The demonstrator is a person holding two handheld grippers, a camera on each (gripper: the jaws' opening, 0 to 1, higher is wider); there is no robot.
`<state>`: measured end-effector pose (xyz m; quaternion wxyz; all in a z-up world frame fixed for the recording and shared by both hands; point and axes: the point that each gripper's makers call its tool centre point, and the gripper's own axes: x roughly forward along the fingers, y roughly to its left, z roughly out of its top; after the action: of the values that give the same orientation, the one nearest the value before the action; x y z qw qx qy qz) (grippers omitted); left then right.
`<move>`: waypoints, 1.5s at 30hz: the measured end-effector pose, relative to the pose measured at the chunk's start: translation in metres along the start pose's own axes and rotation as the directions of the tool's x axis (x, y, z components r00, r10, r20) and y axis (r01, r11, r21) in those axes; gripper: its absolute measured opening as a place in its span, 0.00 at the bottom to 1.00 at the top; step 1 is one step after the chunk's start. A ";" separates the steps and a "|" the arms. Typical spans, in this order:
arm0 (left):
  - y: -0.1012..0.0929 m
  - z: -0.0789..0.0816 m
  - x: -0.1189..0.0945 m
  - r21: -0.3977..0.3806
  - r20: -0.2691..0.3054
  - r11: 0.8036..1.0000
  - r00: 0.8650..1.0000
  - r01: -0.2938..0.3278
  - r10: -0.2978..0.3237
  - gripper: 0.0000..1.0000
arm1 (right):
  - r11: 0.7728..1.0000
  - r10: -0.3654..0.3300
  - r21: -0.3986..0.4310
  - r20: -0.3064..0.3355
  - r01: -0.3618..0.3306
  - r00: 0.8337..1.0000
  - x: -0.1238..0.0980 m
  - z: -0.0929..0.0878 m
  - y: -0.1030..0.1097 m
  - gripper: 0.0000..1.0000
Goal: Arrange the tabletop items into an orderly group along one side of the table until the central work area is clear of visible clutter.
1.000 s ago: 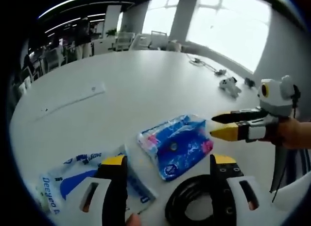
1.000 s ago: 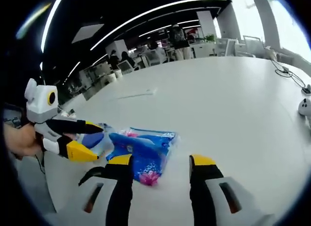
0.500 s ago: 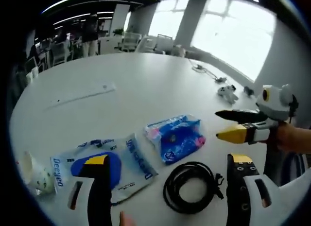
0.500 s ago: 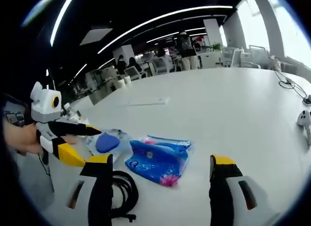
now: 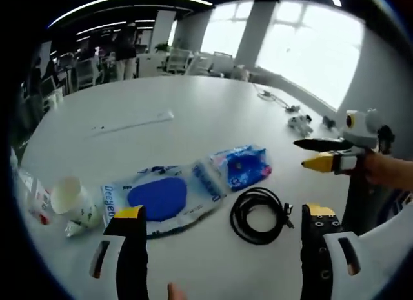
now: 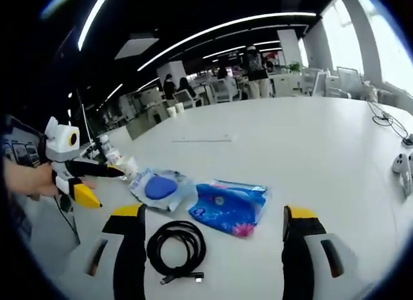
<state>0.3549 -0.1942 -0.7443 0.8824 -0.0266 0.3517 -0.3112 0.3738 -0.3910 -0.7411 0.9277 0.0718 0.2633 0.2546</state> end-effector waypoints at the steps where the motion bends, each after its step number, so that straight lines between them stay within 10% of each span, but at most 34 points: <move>1: 0.005 -0.003 -0.008 -0.001 0.006 1.000 1.000 -0.009 0.009 0.97 | 1.000 0.000 0.005 -0.003 0.000 1.000 -0.001 -0.001 0.001 0.87; 15: 0.057 -0.019 -0.110 -0.044 0.142 0.997 0.988 -0.056 0.062 0.97 | 1.000 -0.002 -0.018 -0.034 0.001 0.999 -0.023 -0.019 0.028 0.86; 26: 0.095 -0.018 -0.180 -0.048 0.298 0.988 0.943 -0.144 0.152 0.97 | 0.999 -0.039 0.000 -0.055 0.039 0.998 -0.043 -0.034 0.034 0.83; 30: 0.102 -0.016 -0.194 0.149 0.290 0.955 0.935 -0.256 0.205 0.97 | 0.998 -0.055 0.010 -0.048 0.055 0.997 -0.046 -0.035 0.034 0.82; 33: 0.092 -0.022 -0.194 0.013 0.267 0.990 0.954 -0.142 0.133 0.94 | 0.998 -0.063 0.022 -0.050 0.064 0.997 -0.047 -0.035 0.034 0.81; 45: 0.119 -0.037 -0.200 -0.010 0.244 0.978 0.948 -0.210 0.206 0.97 | 0.996 -0.087 0.021 -0.046 0.088 0.995 -0.053 -0.033 0.030 0.82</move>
<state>0.2823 0.0213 -0.6832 0.9470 -0.0204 0.2389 -0.2138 0.3046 -0.3925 -0.7374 0.9309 0.0652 0.2902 0.2121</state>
